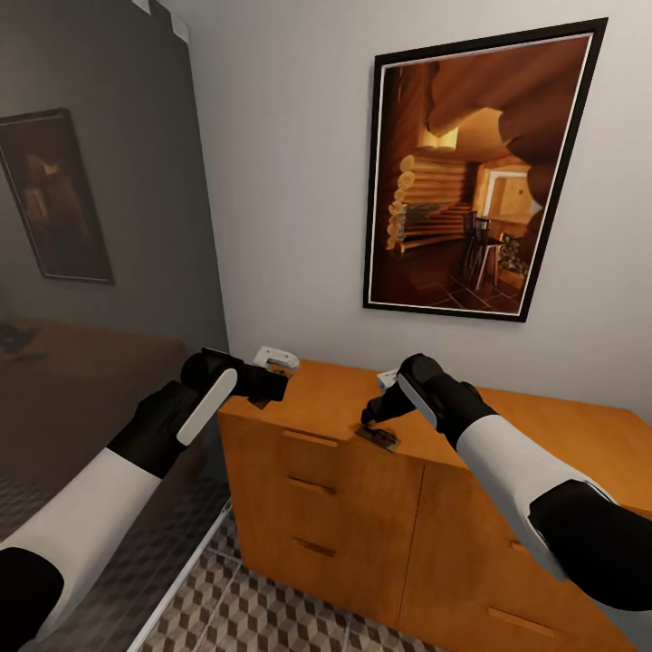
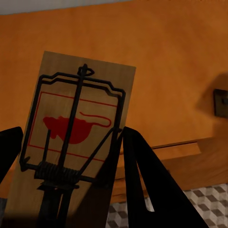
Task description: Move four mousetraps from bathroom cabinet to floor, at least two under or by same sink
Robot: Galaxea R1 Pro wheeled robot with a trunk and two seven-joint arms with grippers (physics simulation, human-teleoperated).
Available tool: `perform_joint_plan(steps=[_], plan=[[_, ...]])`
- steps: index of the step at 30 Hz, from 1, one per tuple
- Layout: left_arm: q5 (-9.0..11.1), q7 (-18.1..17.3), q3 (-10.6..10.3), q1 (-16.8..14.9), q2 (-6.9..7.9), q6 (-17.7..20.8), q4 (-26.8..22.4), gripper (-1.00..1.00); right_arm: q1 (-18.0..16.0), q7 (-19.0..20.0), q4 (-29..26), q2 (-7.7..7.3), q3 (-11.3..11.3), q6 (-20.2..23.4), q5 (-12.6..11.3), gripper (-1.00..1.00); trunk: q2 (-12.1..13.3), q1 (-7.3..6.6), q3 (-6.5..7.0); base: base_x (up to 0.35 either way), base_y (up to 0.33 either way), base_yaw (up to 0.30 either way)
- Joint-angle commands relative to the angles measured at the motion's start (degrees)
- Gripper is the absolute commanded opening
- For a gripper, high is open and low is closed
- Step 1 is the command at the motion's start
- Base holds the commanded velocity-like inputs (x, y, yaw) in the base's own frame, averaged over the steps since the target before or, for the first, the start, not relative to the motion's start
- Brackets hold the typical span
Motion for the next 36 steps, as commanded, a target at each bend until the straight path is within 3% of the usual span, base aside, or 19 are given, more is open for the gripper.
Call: perform_joint_plan(steps=[1, 36], plan=[[-0.3, -0.1, -0.1, -0.1, 0.05, 0.1, -0.1, -1.0, -0.1, -0.1, 0.0, -0.08, 0.2, 0.2, -0.2, 1.0, 0.0, 0.0, -0.07, 0.0, 0.0, 0.0], [-0.2, -0.1, -0.1, -0.1, 0.05, 0.1, 0.0, -1.0, -0.1, -1.1, -0.2, -0.27, 0.2, 0.2, 0.7, 1.0, 0.0, 0.0, -0.07, 0.0, 0.0, 0.0]])
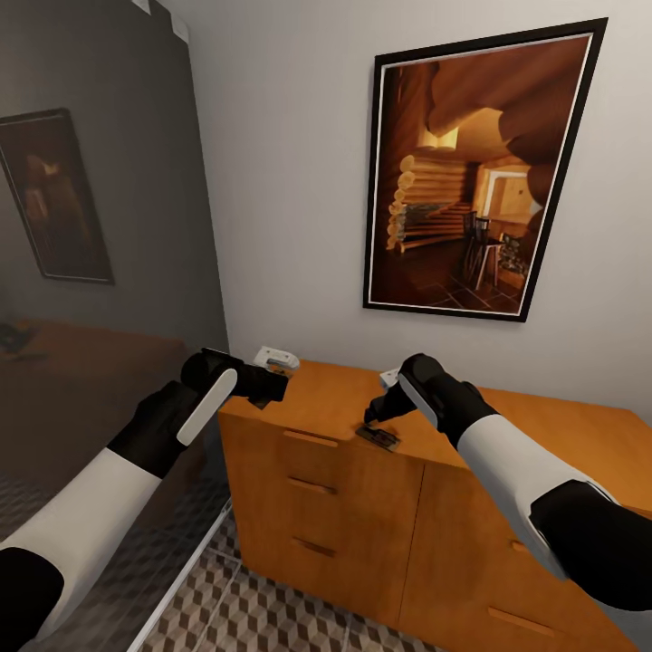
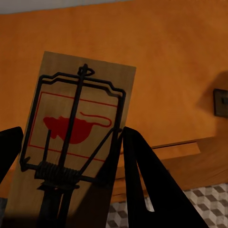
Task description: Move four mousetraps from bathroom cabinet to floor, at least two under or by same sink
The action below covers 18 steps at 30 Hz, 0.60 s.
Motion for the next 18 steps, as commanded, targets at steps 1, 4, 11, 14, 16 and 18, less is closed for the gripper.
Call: perform_joint_plan(steps=[1, 4, 11, 14, 16, 18], plan=[[-0.3, -0.1, -0.1, -0.1, 0.05, 0.2, -0.1, -1.0, -0.1, -0.2, 0.0, -0.07, 0.2, 0.2, -0.4, 1.0, 0.0, 0.0, -0.07, 0.0, 0.0, 0.0], [-0.3, -0.1, -0.1, -0.1, 0.05, 0.2, -0.1, -1.0, -0.1, -0.2, 0.4, -0.2, 0.2, 0.2, -0.6, 1.0, 0.0, 0.0, -0.07, 0.0, 0.0, 0.0], [-0.3, -0.1, -0.1, 0.0, 0.05, 0.2, -0.1, -1.0, -0.1, -0.2, 5.5, 0.11, 0.3, -0.6, -0.6, 1.0, 0.0, 0.0, -0.07, 0.0, 0.0, 0.0], [-0.3, -0.1, -0.1, -0.1, 0.05, 0.2, -0.1, -1.0, -0.1, 0.0, 7.2, 0.15, 0.3, -1.6, -0.4, 1.0, 0.0, 0.0, -0.07, 0.0, 0.0, 0.0], [-0.3, -0.1, -0.1, 0.0, 0.04, 0.2, -0.1, -1.0, -0.1, 0.2, 7.6, 0.15, 0.3, -1.8, -0.4, 1.0, 0.0, 0.0, -0.07, 0.0, 0.0, 0.0], [-0.3, -0.1, -0.1, 0.0, 0.01, 0.2, -0.1, -1.0, -0.1, 0.4, 7.9, 0.15, 0.3, -2.0, -0.4, 1.0, 0.0, 0.0, -0.07, 0.0, 0.0, 0.0]])
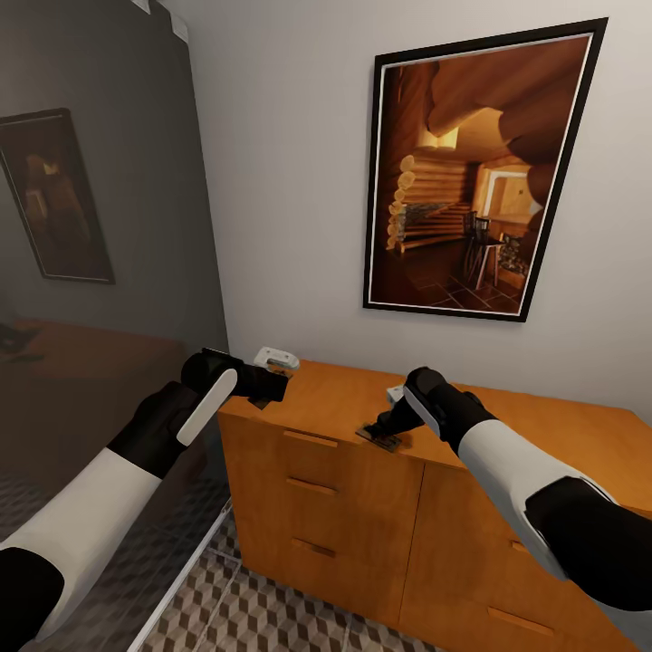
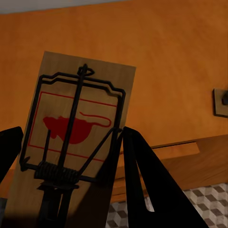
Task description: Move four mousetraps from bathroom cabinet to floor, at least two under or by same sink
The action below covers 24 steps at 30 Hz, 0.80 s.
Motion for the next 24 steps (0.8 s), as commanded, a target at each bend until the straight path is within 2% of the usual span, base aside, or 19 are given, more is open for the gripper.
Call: perform_joint_plan(steps=[1, 24], plan=[[-0.3, -0.1, -0.1, -0.1, 0.04, 0.1, -0.1, -1.0, -0.1, -0.1, 0.1, -0.04, 0.3, 0.1, -0.5, 1.0, 0.0, 0.0, -0.07, 0.0, 0.0, 0.0], [-0.3, -0.1, -0.1, -0.1, 0.06, 0.1, 0.0, -1.0, -0.1, 0.3, 0.1, 0.5, 0.3, 0.1, -0.6, 1.0, 0.0, 0.0, -0.07, 0.0, 0.0, 0.0]])
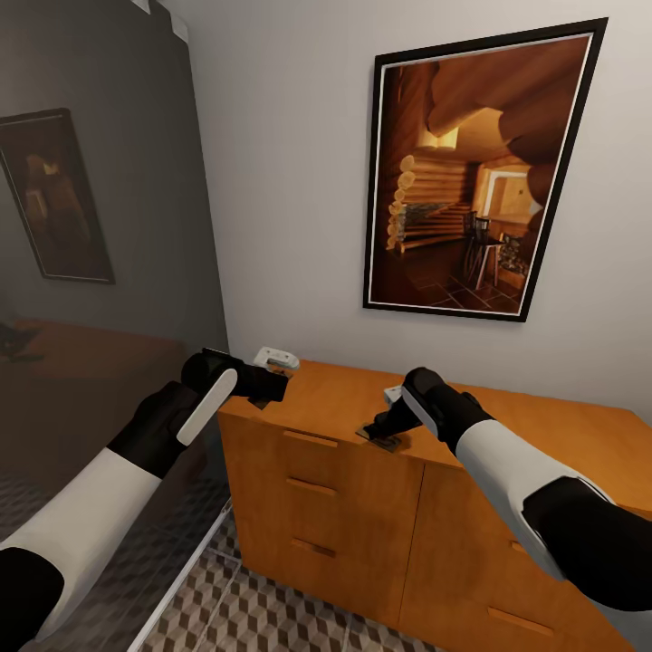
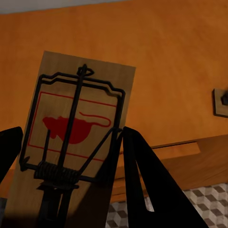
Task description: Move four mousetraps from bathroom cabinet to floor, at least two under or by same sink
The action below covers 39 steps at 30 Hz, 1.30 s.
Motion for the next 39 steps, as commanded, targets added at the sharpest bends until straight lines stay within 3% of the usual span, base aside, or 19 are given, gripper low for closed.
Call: perform_joint_plan(steps=[1, 13, 24, 39], plan=[[-0.3, -0.1, -0.1, -0.1, 0.06, 0.2, -0.1, -1.0, -0.1, -0.2, -0.1, -0.05, 0.4, 0.2, -0.5, 1.0, 0.0, 0.0, -0.07, 0.0, 0.0, 0.0], [-0.3, -0.1, -0.2, -0.1, 0.02, 0.2, -0.1, -1.0, -0.1, -0.4, -0.3, -0.03, 0.5, -0.2, -0.4, 1.0, 0.0, 0.0, -0.07, 0.0, 0.0, 0.0], [-0.3, -0.1, -0.2, -0.1, 0.0, 0.2, -0.1, -1.0, -0.1, -0.7, 0.2, 0.23, 0.8, -4.7, -0.3, 1.0, 0.0, 0.0, -0.07, 0.0, 0.0, 0.0], [-0.3, -0.1, -0.2, -0.1, 0.0, 0.2, -0.1, -1.0, -0.1, -0.5, 0.3, 0.29, 0.9, -5.7, -0.4, 1.0, 0.0, 0.0, -0.07, 0.0, 0.0, 0.0]])
